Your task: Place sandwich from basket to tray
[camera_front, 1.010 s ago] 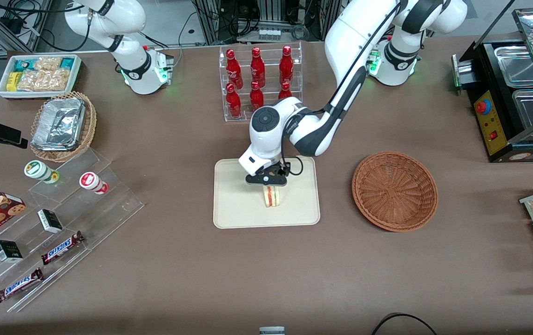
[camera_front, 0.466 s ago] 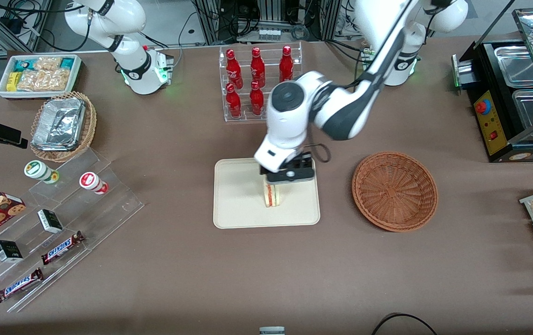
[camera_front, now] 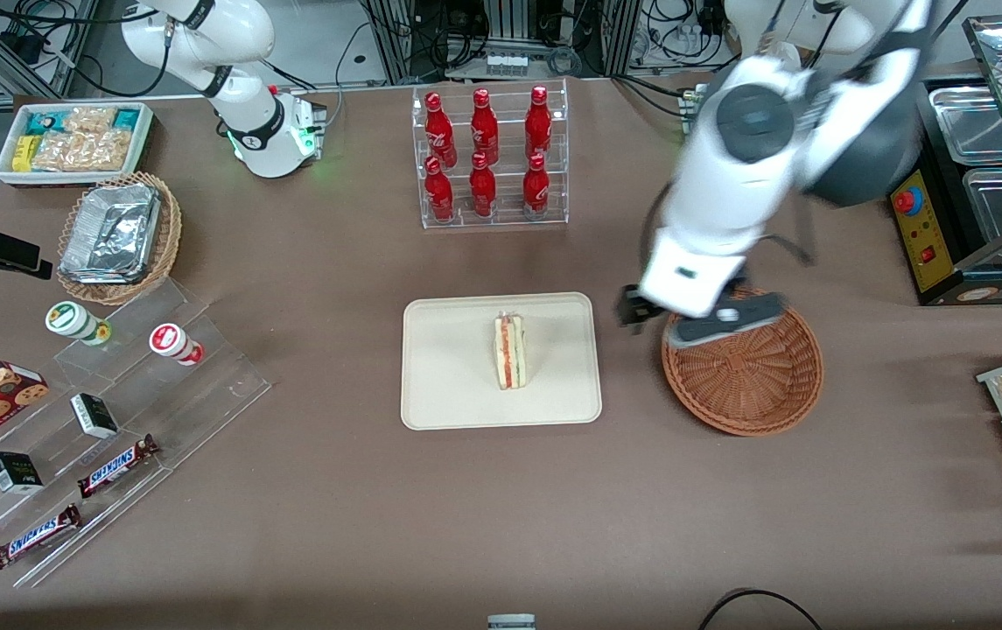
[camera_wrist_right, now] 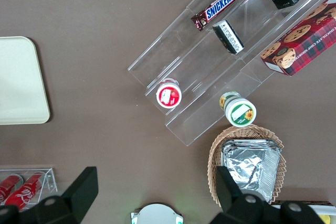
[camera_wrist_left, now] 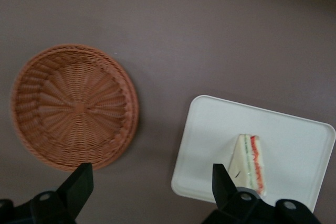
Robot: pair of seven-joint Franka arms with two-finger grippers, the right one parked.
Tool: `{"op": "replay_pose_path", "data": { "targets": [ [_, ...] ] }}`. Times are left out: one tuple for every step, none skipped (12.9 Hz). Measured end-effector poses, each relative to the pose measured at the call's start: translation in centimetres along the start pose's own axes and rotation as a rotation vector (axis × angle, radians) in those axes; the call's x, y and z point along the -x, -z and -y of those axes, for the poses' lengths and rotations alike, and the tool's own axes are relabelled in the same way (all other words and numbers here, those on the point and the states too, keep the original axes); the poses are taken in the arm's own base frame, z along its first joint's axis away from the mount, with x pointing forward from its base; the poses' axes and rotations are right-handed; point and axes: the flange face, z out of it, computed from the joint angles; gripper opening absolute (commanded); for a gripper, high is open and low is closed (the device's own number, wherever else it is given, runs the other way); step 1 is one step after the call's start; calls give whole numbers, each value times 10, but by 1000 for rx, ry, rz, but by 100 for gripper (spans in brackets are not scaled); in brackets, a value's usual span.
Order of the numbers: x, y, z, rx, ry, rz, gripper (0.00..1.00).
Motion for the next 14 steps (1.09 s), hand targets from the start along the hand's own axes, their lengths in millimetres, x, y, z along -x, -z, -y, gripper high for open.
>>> {"op": "replay_pose_path", "data": {
  "targets": [
    [-7,11,21,-4,-20,13,100],
    [-12,19,41,-11,-54,24,100],
    [-17,27,59,-17,-109,33,100],
    [-22,35,77,-19,-162,37,100],
    [-27,43,98,-23,-206,45,100],
    [-32,50,121,-30,-247,61,100],
    [-36,57,145,-32,-285,74,100],
    [-40,64,170,-31,-320,83,100],
    [-43,71,191,-28,-348,87,100],
    [-44,77,210,-27,-368,89,100],
    [-43,81,224,-26,-379,91,100],
    [-41,83,233,-25,-383,90,100],
    [-40,85,239,-24,-380,87,100],
    [-40,88,242,-23,-377,81,100]
  ]
}}
